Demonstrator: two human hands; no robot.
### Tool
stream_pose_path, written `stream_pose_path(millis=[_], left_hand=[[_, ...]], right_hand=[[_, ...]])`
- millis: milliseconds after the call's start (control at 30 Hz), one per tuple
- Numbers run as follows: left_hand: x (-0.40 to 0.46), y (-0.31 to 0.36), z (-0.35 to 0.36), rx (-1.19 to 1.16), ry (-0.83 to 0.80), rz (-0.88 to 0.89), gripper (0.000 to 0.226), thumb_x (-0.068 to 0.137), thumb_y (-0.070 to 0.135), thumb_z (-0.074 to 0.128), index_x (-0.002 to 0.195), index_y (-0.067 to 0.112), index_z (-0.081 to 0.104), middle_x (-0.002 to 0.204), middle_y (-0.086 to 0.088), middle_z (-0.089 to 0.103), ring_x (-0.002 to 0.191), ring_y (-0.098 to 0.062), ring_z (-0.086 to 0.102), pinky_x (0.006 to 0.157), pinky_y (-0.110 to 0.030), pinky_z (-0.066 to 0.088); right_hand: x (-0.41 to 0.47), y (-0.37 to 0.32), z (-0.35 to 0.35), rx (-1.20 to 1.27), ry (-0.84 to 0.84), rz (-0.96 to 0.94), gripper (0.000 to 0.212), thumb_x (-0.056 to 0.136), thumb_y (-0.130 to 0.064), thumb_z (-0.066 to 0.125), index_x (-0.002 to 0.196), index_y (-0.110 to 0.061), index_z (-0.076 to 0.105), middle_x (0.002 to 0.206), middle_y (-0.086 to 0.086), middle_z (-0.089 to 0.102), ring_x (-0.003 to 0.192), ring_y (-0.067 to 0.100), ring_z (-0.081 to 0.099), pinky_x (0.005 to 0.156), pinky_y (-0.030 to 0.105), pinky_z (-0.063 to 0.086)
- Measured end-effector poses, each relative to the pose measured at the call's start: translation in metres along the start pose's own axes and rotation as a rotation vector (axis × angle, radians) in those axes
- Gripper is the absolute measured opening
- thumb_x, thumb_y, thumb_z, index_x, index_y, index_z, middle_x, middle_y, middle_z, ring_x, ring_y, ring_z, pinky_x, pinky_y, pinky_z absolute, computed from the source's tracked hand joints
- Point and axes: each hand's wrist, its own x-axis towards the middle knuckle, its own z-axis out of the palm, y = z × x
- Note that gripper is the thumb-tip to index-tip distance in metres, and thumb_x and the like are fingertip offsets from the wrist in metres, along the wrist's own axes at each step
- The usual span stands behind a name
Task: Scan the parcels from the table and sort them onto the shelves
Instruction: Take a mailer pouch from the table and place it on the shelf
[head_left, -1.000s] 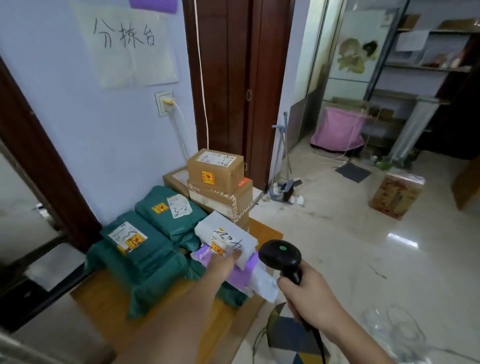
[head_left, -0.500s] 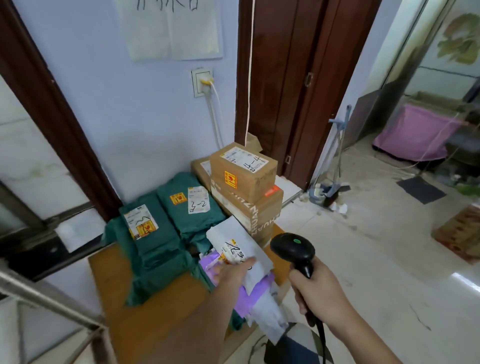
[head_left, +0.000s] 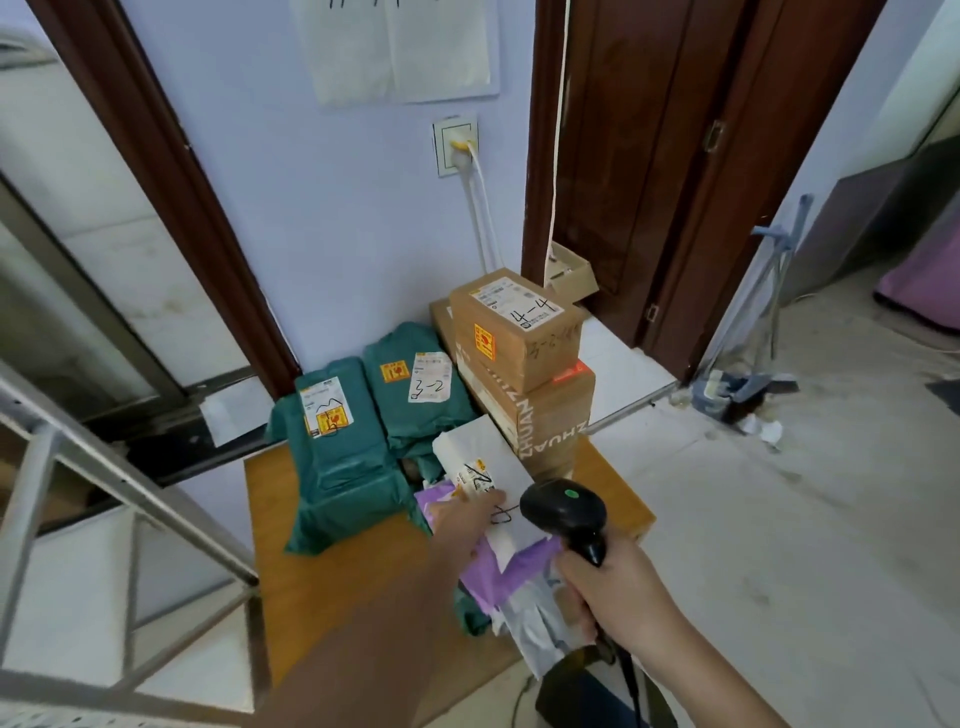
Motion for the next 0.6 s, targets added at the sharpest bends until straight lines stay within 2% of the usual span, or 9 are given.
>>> stream_pose_path(millis=[67,100,133,200,333,400,467,500,600], left_hand=[[0.016,0.015,-0.009,0.09,0.122,0.03,0.119,0.068,0.057,0.09,0.155,0.006,0.025,0.15,-0.016,0.045,0.134,-0.036,0.052,0.105,-0.046,0.05],[0.024,0.025,-0.015,0.156,0.169,0.057,0.129,0.068,0.062,0.089,0.159,0.004,0.017,0.157,-0.017,0.037,0.142,-0.039,0.044,0.112,-0.05,0.044],[0.031,0.034,-0.02,0.204,0.196,0.084,0.136,0.065,0.07,0.087,0.16,0.004,0.015,0.158,-0.018,0.035,0.144,-0.04,0.041,0.115,-0.051,0.042],[0.055,0.049,-0.029,0.203,0.134,0.137,0.144,0.052,0.081,0.086,0.157,0.005,0.021,0.144,-0.016,0.047,0.132,-0.036,0.053,0.109,-0.051,0.049],[0.088,0.059,-0.036,0.199,-0.011,0.085,0.139,0.036,0.089,0.083,0.144,0.008,0.048,0.123,-0.013,0.064,0.1,-0.024,0.069,0.088,-0.036,0.06],[0.096,0.059,-0.035,0.171,-0.067,0.079,0.115,0.043,0.082,0.085,0.126,0.007,0.06,0.105,-0.013,0.069,0.084,-0.021,0.067,0.075,-0.032,0.055],[0.093,0.059,-0.034,0.115,-0.103,0.075,0.087,0.05,0.072,0.09,0.101,0.005,0.066,0.089,-0.016,0.069,0.075,-0.023,0.063,0.074,-0.034,0.053],[0.096,0.058,-0.035,0.085,-0.113,0.076,0.079,0.052,0.068,0.092,0.094,0.005,0.067,0.089,-0.018,0.072,0.076,-0.025,0.063,0.078,-0.035,0.054],[0.092,0.057,-0.041,0.0,-0.165,0.092,0.081,0.04,0.063,0.097,0.089,0.005,0.069,0.086,-0.017,0.072,0.079,-0.026,0.065,0.079,-0.037,0.054]], right_hand=[[-0.001,-0.001,-0.004,0.019,0.001,-0.007,0.006,0.092,-0.013,0.062,0.086,-0.013,0.06,0.055,0.004,0.055,0.045,0.014,0.053,0.053,0.03,0.044],[-0.001,-0.001,-0.006,0.033,-0.009,-0.01,0.009,0.093,-0.013,0.062,0.085,-0.015,0.059,0.052,0.002,0.054,0.041,0.014,0.051,0.05,0.029,0.043],[-0.003,-0.002,-0.007,0.045,-0.017,-0.008,0.01,0.093,-0.014,0.062,0.084,-0.016,0.058,0.049,0.002,0.054,0.038,0.015,0.05,0.048,0.028,0.043],[-0.005,-0.002,-0.008,0.067,-0.004,0.005,0.009,0.092,-0.015,0.063,0.087,-0.02,0.058,0.048,0.004,0.054,0.036,0.017,0.05,0.046,0.028,0.042],[-0.005,0.004,-0.007,0.055,0.072,0.062,0.006,0.09,-0.013,0.061,0.093,-0.017,0.059,0.048,0.01,0.057,0.038,0.023,0.053,0.046,0.03,0.045],[-0.003,0.008,-0.004,0.057,0.116,0.097,0.007,0.087,-0.015,0.062,0.093,-0.015,0.06,0.049,0.01,0.058,0.039,0.025,0.054,0.047,0.032,0.047],[0.0,0.01,-0.001,0.065,0.137,0.128,0.008,0.085,-0.017,0.061,0.092,-0.013,0.061,0.051,0.007,0.059,0.041,0.022,0.055,0.05,0.033,0.048],[0.001,0.009,0.002,0.065,0.14,0.136,0.008,0.085,-0.017,0.061,0.091,-0.012,0.061,0.051,0.005,0.059,0.041,0.02,0.055,0.051,0.034,0.048],[0.004,0.004,0.008,0.073,0.126,0.125,0.004,0.088,-0.013,0.06,0.092,-0.012,0.06,0.053,0.007,0.058,0.041,0.023,0.054,0.049,0.034,0.048]])
